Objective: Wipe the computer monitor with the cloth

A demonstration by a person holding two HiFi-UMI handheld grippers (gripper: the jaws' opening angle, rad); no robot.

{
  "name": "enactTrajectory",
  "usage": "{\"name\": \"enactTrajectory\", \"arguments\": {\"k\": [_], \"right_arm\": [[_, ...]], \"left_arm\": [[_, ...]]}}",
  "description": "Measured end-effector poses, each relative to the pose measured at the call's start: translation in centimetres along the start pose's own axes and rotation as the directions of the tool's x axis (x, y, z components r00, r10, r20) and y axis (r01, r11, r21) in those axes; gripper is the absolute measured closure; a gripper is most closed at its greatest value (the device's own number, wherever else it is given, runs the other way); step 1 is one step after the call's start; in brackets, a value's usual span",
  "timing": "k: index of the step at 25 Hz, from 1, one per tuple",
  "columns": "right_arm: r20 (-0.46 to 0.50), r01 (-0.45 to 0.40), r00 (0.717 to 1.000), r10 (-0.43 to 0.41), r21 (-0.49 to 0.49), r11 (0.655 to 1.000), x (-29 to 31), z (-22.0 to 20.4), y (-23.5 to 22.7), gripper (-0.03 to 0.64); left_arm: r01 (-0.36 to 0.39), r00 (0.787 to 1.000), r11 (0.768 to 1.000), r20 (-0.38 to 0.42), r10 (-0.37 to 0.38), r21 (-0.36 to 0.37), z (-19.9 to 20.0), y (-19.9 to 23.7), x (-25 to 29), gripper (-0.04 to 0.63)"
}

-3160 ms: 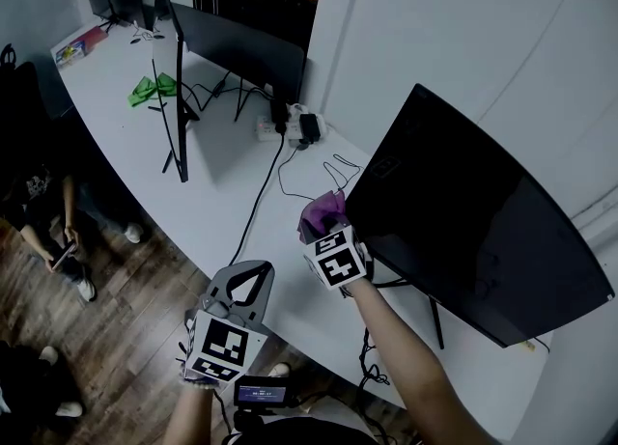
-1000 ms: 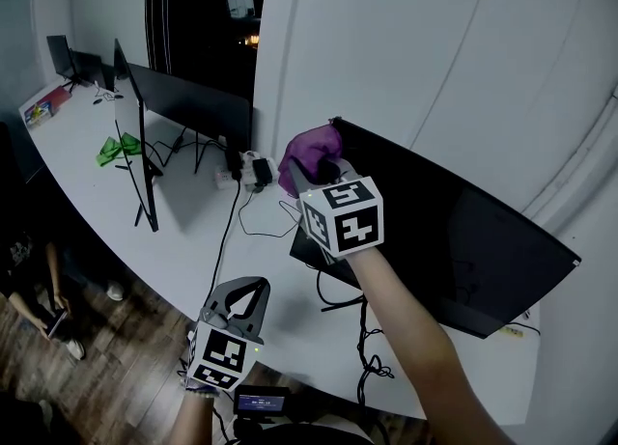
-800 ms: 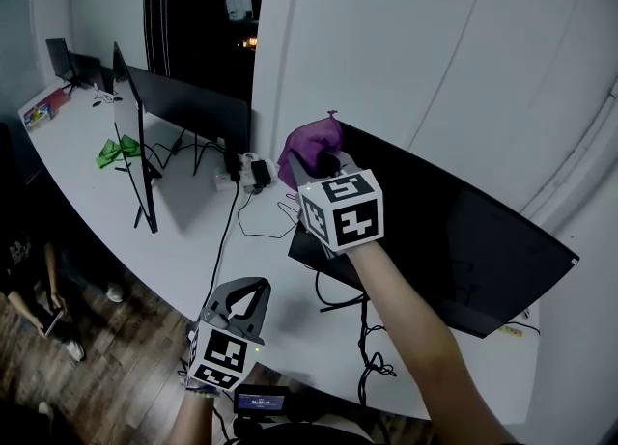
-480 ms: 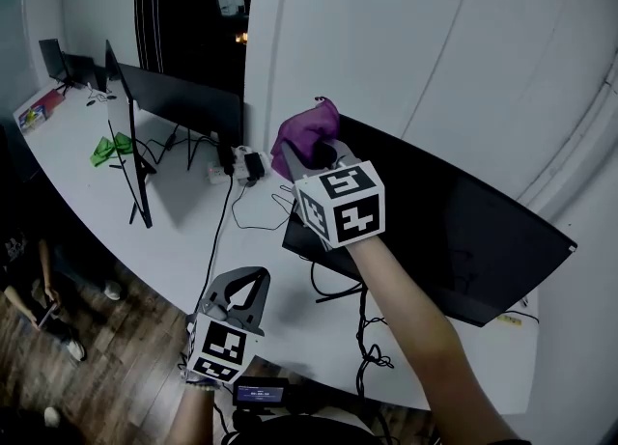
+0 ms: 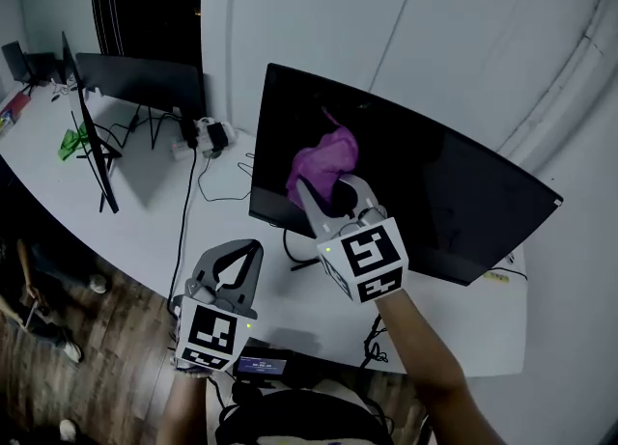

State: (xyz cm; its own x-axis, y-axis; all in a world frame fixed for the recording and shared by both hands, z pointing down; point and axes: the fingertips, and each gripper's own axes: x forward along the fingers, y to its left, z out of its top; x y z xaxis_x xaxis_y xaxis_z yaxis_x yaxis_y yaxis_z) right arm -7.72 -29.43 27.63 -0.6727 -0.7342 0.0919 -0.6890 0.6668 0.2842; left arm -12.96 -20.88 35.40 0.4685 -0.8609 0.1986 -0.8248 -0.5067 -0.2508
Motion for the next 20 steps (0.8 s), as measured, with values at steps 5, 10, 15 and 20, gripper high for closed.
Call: {"name": "enactTrajectory", "arguments": {"k": [5,10,15,20], "right_arm": [[-0.047,0.06,0.997,-0.056,0.091,0.994,-5.9,-4.8,-0.4,0.54],[-0.118,0.103,0.989,-0.092,0.093,0.99,-11.3,-8.9,0.1,0.54],[-0.168,0.137,0.979,-0.115,0.13,0.982,-15.2,-11.7,1.2,0.54],[-0.205,0.189,0.966,-0.155,0.155,0.97,-18.2,-13.5,1.5,0.54]], "left_arm": [[0.056,0.998,0.998,0.017,-0.056,0.006,0.4,-2.6,1.3,0.589],[0.123,0.992,0.992,0.016,-0.124,0.006,0.1,-5.5,1.7,0.589],[0.187,0.982,0.982,-0.01,-0.187,0.005,-1.2,-7.9,1.2,0.589],[0.219,0.975,0.976,-0.04,-0.218,0.015,-2.1,-9.6,0.8,0.589]]}}
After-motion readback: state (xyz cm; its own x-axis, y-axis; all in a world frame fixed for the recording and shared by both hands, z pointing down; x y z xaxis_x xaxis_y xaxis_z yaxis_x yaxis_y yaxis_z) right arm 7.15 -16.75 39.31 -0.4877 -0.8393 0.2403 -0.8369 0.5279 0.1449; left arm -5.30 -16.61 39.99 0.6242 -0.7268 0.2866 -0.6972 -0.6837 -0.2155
